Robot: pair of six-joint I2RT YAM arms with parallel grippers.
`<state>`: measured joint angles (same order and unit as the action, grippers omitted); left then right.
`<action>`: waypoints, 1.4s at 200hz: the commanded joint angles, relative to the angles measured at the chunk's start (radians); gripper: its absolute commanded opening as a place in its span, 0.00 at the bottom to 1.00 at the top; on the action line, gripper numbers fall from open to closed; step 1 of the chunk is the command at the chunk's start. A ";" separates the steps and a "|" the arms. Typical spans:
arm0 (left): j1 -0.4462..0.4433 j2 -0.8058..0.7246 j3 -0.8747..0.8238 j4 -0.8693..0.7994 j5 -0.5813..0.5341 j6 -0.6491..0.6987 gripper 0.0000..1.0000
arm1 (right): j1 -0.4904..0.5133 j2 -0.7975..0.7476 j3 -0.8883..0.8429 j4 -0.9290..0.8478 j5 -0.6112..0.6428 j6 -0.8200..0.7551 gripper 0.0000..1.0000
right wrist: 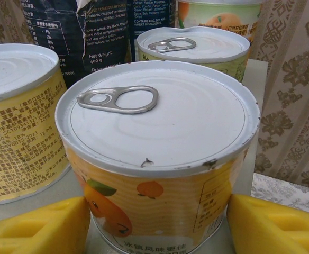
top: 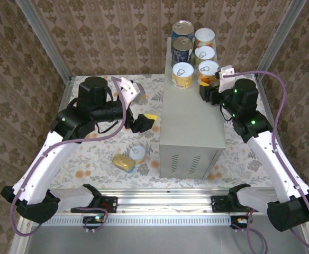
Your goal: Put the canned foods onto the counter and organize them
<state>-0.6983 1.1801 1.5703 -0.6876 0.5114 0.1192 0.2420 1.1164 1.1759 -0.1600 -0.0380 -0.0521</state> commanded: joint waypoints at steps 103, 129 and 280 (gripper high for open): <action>0.012 0.001 -0.009 0.010 0.007 0.007 1.00 | -0.003 0.014 -0.007 -0.026 -0.085 -0.006 0.68; 0.011 0.001 -0.011 0.010 0.007 0.007 1.00 | -0.003 0.016 -0.005 -0.030 -0.070 -0.006 0.68; 0.017 0.004 -0.011 0.015 0.009 0.005 1.00 | -0.004 0.014 -0.010 -0.034 -0.076 -0.002 0.68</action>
<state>-0.6907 1.1828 1.5700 -0.6872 0.5114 0.1192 0.2382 1.1175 1.1759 -0.1593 -0.0849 -0.0525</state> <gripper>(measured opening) 0.999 0.681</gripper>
